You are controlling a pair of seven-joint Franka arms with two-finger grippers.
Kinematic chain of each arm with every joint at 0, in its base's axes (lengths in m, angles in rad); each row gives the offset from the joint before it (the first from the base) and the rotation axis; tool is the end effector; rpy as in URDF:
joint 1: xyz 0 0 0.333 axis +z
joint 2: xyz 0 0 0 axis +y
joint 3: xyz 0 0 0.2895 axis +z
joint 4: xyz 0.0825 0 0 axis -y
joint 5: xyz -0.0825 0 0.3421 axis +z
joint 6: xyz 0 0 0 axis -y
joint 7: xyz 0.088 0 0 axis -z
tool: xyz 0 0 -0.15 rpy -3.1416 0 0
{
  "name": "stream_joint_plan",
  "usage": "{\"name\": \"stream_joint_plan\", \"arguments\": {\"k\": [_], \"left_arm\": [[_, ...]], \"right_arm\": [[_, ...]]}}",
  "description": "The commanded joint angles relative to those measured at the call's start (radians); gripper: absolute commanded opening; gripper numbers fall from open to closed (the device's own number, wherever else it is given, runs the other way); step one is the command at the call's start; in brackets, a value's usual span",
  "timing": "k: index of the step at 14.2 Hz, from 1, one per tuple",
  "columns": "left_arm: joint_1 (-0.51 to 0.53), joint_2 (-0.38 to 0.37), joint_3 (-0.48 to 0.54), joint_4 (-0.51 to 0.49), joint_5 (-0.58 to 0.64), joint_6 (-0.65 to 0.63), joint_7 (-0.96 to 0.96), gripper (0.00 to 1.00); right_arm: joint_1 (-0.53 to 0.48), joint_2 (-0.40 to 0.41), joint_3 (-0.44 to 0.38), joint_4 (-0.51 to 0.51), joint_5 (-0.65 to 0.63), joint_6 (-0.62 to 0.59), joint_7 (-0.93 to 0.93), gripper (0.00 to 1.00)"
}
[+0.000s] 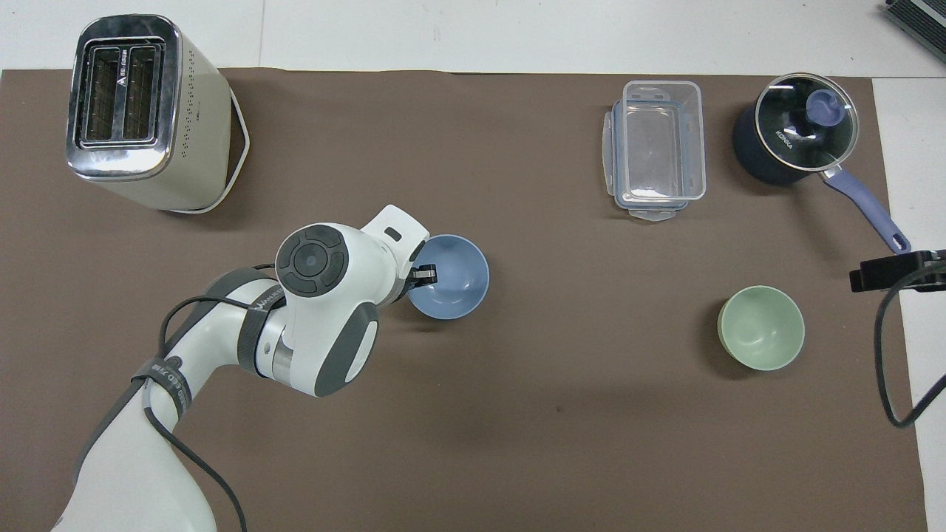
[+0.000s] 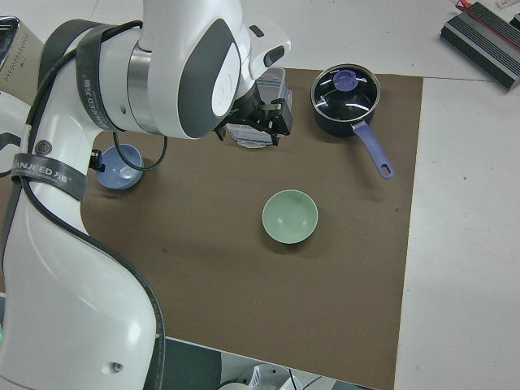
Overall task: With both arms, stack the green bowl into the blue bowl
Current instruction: 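Release the blue bowl and withdraw the left gripper to rest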
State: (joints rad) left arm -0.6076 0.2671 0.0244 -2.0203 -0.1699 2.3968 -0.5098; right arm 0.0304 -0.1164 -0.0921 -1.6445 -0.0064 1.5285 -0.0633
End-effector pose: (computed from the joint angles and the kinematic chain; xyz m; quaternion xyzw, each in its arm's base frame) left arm 0.4742 -0.3206 0.2889 0.9966 0.0220 0.0167 0.0777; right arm 0.4737 -0.0326 0.5769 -1.0000 -0.0010 -0.0001 0.0021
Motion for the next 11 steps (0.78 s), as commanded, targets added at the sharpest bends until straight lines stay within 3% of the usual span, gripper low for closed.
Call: {"name": "stream_joint_plan", "arguments": {"k": [1,2,3,5,8,11], "left_arm": [[-0.012,-0.006,0.015,-0.003,0.015,-0.004,-0.007,0.61],[-0.008,-0.009,0.015,0.0,0.016,-0.004,-0.001,0.81],[-0.004,-0.019,0.019,0.002,0.017,-0.005,0.005,0.94],[0.015,-0.067,0.026,0.002,0.023,-0.027,0.032,1.0],[0.083,-0.158,0.031,0.006,0.027,-0.132,0.211,1.0],[0.187,-0.23,0.031,0.084,0.059,-0.265,0.35,1.0]], "right_arm": [[-0.017,0.009,0.0,0.012,0.0,0.007,-0.012,1.0],[-0.017,0.009,-0.003,0.012,0.0,0.007,-0.013,1.0],[-0.015,0.009,-0.003,0.012,0.0,0.007,-0.012,1.0],[-0.014,0.008,-0.002,0.012,0.0,0.007,-0.018,1.0],[-0.007,0.007,0.0,0.011,0.0,0.01,-0.018,1.0],[-0.009,0.006,-0.002,0.006,0.0,0.012,-0.015,1.0]]}}
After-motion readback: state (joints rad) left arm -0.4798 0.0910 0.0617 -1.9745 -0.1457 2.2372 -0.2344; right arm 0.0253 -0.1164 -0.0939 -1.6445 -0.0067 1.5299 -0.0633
